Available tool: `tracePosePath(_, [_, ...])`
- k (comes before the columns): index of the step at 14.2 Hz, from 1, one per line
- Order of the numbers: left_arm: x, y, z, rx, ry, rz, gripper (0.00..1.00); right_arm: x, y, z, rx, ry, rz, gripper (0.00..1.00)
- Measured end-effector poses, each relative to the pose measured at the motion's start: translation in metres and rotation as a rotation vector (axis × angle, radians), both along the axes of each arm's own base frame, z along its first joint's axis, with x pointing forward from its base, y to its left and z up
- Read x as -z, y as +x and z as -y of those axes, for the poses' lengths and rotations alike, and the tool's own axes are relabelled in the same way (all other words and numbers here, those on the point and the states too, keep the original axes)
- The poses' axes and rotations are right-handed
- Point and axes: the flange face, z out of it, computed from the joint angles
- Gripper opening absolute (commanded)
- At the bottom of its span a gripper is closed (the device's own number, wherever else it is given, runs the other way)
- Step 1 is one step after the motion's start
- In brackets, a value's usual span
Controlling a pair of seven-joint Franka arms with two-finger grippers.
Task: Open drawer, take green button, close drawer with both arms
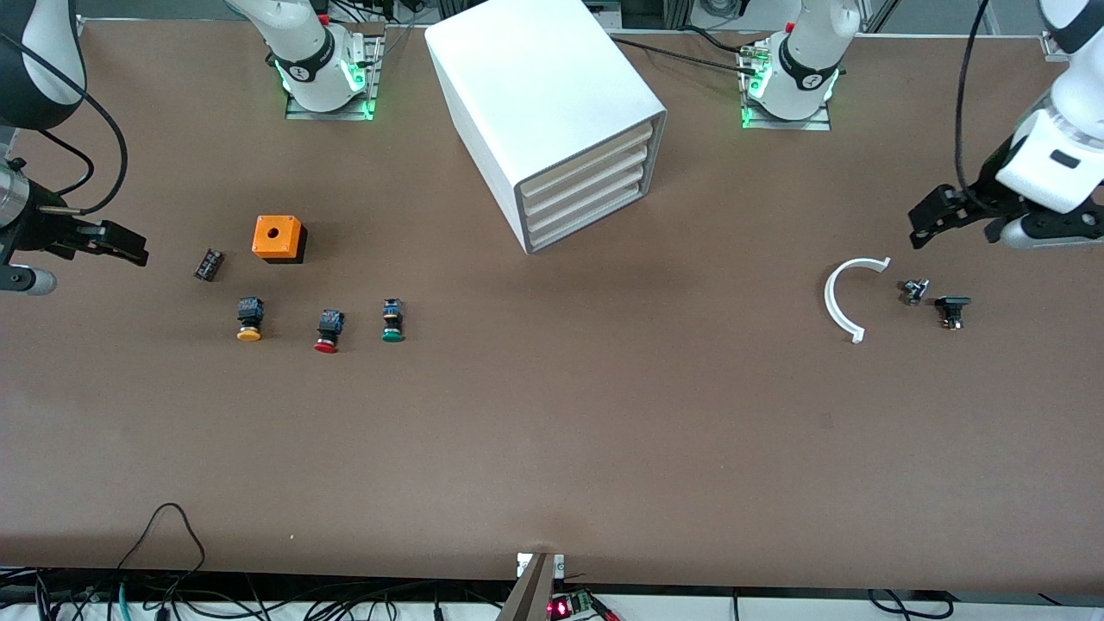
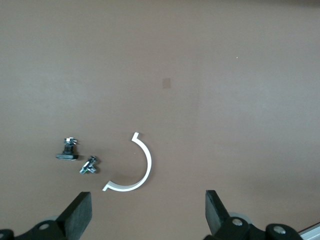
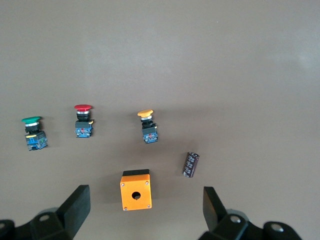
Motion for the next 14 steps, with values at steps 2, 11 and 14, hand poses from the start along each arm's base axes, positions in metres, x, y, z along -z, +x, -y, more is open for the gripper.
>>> tracePosePath(2, [-0.002,-0.003,-0.005,0.010,0.002,-0.012,1.00,-0.001,-0.001,-0.003,-0.003,0.004,0.002,1.00])
tracePosePath(11, [-0.012,-0.008,-0.008,0.020,0.003,-0.043,1.00,0.001,-0.026,-0.006,-0.002,0.049,0.018,1.00])
tracePosePath(14, [-0.016,-0.008,-0.004,0.027,0.002,-0.041,1.00,0.000,-0.026,-0.006,-0.004,0.049,0.028,1.00])
